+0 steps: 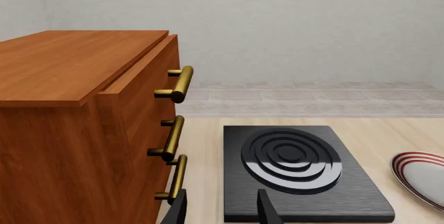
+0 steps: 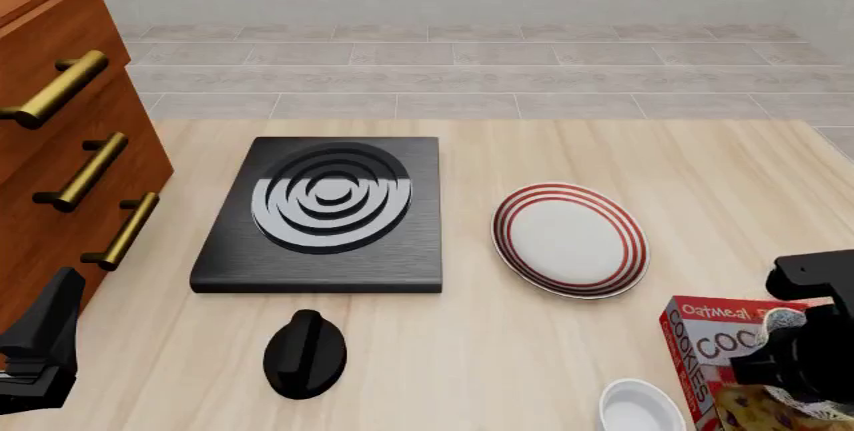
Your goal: Pick the akita bowl on the cookies box and place it on the plate.
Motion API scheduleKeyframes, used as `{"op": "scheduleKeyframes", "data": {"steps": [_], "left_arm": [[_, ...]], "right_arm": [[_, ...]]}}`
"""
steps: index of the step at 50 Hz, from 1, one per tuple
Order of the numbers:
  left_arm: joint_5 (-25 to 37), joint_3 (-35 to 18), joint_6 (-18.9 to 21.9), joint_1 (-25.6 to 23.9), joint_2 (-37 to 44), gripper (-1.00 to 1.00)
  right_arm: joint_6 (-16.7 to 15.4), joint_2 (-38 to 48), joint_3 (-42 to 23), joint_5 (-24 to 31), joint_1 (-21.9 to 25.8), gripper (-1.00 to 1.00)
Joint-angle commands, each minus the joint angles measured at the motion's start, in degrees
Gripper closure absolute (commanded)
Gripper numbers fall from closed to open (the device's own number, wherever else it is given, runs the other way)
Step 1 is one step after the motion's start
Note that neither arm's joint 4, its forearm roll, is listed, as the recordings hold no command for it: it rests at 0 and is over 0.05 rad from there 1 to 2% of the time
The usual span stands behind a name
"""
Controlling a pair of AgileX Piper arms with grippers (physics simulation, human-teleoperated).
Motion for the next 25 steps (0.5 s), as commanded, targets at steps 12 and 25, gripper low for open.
{"op": "scheduleKeyframes", "data": {"steps": [12,25], "left_arm": [[-0.1,0.1,0.0,-0.2,0.1,-1.0],[-0.1,0.1,0.0,-0.2,0.1,-1.0]], "right_arm": [[-5.6,-10.3,-6.2,13.7,-4.7,1.0],[-7.8,-12.6,-10.9,18.2,-4.0,1.0]]}}
